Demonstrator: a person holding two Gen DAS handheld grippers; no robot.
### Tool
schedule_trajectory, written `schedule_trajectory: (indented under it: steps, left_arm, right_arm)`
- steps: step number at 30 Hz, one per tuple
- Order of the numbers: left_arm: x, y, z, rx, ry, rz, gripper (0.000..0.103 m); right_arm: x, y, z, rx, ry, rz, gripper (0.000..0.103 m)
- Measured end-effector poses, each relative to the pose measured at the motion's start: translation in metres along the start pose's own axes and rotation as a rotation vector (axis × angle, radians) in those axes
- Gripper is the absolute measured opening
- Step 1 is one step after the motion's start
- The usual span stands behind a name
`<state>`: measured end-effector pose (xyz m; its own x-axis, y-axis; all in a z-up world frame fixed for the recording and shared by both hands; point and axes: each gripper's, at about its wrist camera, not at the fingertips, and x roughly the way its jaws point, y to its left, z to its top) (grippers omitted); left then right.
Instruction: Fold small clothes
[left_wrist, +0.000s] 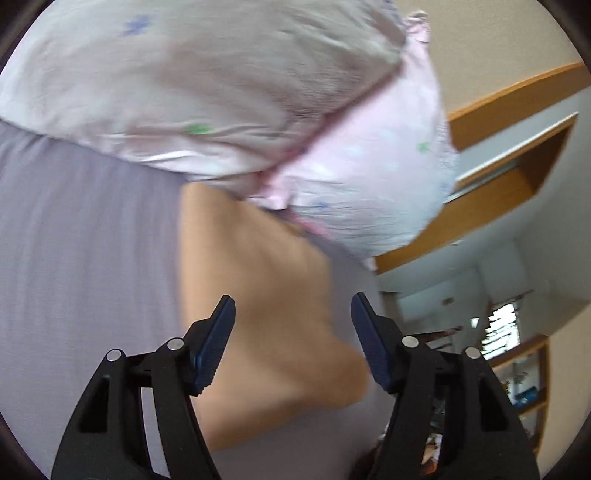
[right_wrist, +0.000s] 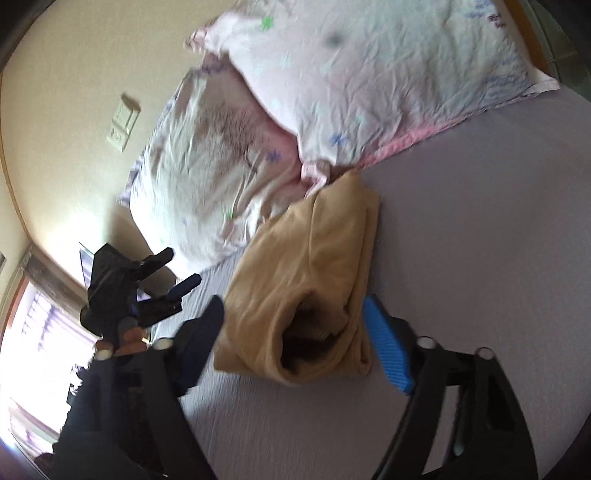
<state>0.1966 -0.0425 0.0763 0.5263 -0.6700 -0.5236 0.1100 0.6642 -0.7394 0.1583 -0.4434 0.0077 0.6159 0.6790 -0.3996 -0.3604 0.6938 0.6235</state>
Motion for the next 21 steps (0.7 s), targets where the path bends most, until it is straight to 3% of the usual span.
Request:
schedule_trajectory:
  steps: [4, 5, 7, 8, 10, 12, 13, 14, 16, 17, 19, 21]
  left_arm:
    - [0.012, 0.025, -0.006, -0.025, 0.075, 0.052, 0.065]
    - [0.015, 0.03, -0.011, -0.032, 0.097, 0.05, 0.065]
    - [0.023, 0.038, -0.02, -0.038, 0.149, 0.045, 0.065]
    - [0.023, 0.039, -0.022, -0.035, 0.168, 0.039, 0.065]
    - [0.031, 0.041, -0.026, -0.017, 0.2, 0.027, 0.065]
    - [0.037, 0.04, -0.031, 0.007, 0.226, 0.023, 0.065]
    - [0.039, 0.039, -0.034, 0.016, 0.239, 0.02, 0.065]
    - [0.041, 0.039, -0.036, 0.026, 0.253, 0.018, 0.065]
    - [0.047, 0.034, -0.041, 0.044, 0.273, 0.015, 0.065]
    - [0.049, 0.033, -0.043, 0.052, 0.279, 0.016, 0.066]
    - [0.05, 0.031, -0.048, 0.075, 0.272, 0.022, 0.068]
    - [0.05, 0.029, -0.05, 0.086, 0.271, 0.028, 0.068]
  right_arm:
    - [0.014, 0.014, -0.008, -0.055, 0.059, -0.014, 0.056]
    - [0.02, 0.016, -0.011, -0.068, 0.079, -0.009, 0.012]
    - [0.029, 0.015, -0.015, -0.08, 0.118, -0.109, 0.004]
    - [0.03, 0.008, -0.016, -0.062, 0.136, -0.159, 0.004]
    - [0.026, -0.003, -0.015, -0.007, 0.142, -0.114, 0.007]
    - [0.012, -0.007, -0.004, 0.036, 0.089, -0.059, 0.025]
    - [0.005, -0.008, 0.005, 0.051, 0.047, -0.045, 0.055]
    - [-0.001, -0.006, 0.019, 0.052, -0.011, -0.045, 0.07]
    - [0.007, -0.004, 0.047, 0.024, -0.037, -0.112, 0.066]
    - [0.019, -0.007, 0.062, 0.033, -0.027, -0.148, 0.059]
    - [0.047, -0.017, 0.085, 0.053, 0.016, -0.196, 0.051]
    - [0.079, -0.029, 0.099, 0.081, 0.081, -0.236, 0.051]
